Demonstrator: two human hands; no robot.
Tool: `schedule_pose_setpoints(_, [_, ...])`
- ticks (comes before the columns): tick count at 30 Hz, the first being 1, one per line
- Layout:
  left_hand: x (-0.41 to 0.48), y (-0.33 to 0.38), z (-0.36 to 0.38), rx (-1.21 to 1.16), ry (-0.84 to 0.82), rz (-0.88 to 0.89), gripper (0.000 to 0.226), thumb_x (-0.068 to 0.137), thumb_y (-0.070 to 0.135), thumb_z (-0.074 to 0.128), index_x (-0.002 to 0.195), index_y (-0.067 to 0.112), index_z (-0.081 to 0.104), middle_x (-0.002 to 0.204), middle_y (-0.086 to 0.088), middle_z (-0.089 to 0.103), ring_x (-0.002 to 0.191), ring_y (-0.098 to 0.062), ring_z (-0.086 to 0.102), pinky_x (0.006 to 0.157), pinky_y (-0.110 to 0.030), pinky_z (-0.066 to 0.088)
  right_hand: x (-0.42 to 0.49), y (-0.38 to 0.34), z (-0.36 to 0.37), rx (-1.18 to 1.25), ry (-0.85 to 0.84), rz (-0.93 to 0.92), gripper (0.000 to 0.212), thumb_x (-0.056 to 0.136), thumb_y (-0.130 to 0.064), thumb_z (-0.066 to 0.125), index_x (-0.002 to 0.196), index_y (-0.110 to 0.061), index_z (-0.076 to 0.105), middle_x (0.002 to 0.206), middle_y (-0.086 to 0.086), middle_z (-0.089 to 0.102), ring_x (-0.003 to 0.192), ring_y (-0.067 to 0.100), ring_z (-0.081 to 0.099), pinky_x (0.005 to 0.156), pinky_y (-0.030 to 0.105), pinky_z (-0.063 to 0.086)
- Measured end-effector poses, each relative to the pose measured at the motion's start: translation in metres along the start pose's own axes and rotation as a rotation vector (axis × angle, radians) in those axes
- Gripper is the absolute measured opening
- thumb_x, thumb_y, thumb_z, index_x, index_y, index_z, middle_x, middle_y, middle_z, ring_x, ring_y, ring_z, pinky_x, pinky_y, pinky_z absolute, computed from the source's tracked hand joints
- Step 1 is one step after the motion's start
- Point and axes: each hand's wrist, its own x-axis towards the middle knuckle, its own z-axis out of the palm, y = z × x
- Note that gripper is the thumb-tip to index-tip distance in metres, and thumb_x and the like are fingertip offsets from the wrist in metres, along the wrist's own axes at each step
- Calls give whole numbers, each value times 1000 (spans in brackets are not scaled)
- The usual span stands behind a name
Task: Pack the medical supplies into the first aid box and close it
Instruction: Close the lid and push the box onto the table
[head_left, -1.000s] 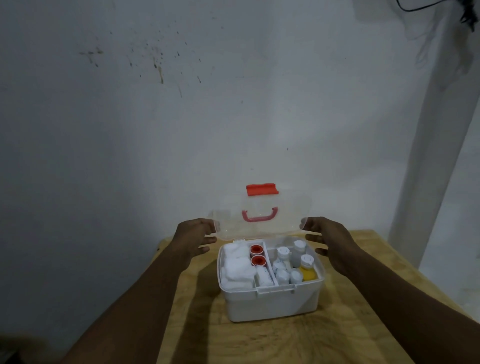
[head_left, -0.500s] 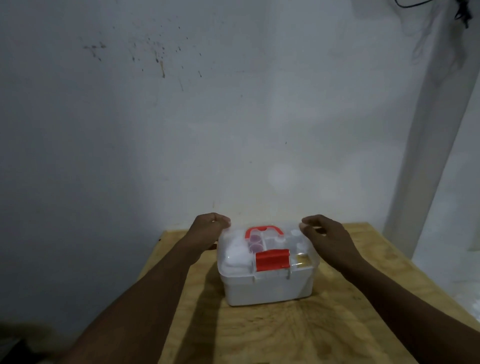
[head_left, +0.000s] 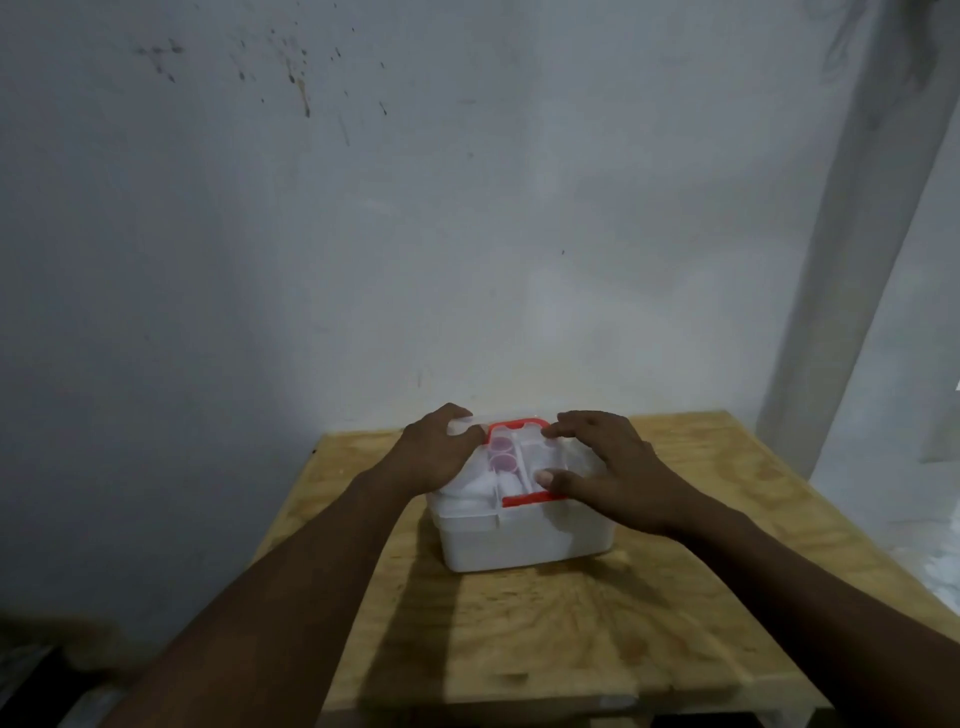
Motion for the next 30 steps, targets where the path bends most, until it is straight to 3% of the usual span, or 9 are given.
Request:
schedule_pose_setpoints(4, [-1,1,1,6,-24,-3,50,99,51,50,141,24,49,146,-7,54,126,-27,54,93,-32,45,-7,8,9,-156,9,-117,98,61,-84,60,144,-39,34,157,-11,27,144,14,20,114,51,33])
schedule_pose_setpoints(14, [1,-1,4,-24,-17,-14,49,100,49,50,142,24,47,147,-6,53,125,-27,55,99,-36,48,-7,12,18,-241,75,-150,97,64,-88,51,145,-39,31,158,-10,27,145,15,19,114,49,35])
schedule_pose_setpoints(18, [3,-1,6,-44,7,-19,49,99,50,52,140,24,49,146,-6,54,123,-26,55,95,-33,47,-7,12,18,-223,74,-147,102,60,-91,48,146,-38,31,159,-10,25,146,15,17,114,51,35])
schedule_pose_setpoints(21, [-1,-8,12,-251,133,-98,54,97,58,49,139,23,49,147,-6,53,126,-27,54,94,-33,44,-13,11,24,18,176,-118,110,56,-89,57,148,-35,28,160,-8,19,145,12,21,112,39,34])
schedule_pose_setpoints(23, [-8,-12,17,-524,267,-184,56,98,61,44,139,22,48,142,-5,55,123,-27,55,96,-36,46,-20,14,34,288,309,41,109,58,-86,59,149,-37,23,161,-7,18,143,12,25,110,35,33])
schedule_pose_setpoints(25, [-25,-17,27,-705,377,-215,57,100,60,39,139,20,48,132,-3,57,115,-24,57,93,-37,48,-28,20,46,513,376,249,108,58,-87,54,149,-39,20,161,-4,22,142,20,32,107,41,38])
schedule_pose_setpoints(28, [-56,-26,52,-798,412,-207,80,85,78,33,137,20,51,123,-2,65,104,-22,65,88,-40,56,-40,27,63,769,324,315,95,64,-81,58,146,-41,29,151,-1,44,130,22,51,99,47,51])
schedule_pose_setpoints(30, [-65,-26,66,-859,375,-241,89,74,88,29,132,26,54,115,-4,70,98,-24,70,87,-46,60,-42,22,67,846,296,258,79,73,-74,62,141,-41,39,138,-5,57,117,14,60,89,40,58])
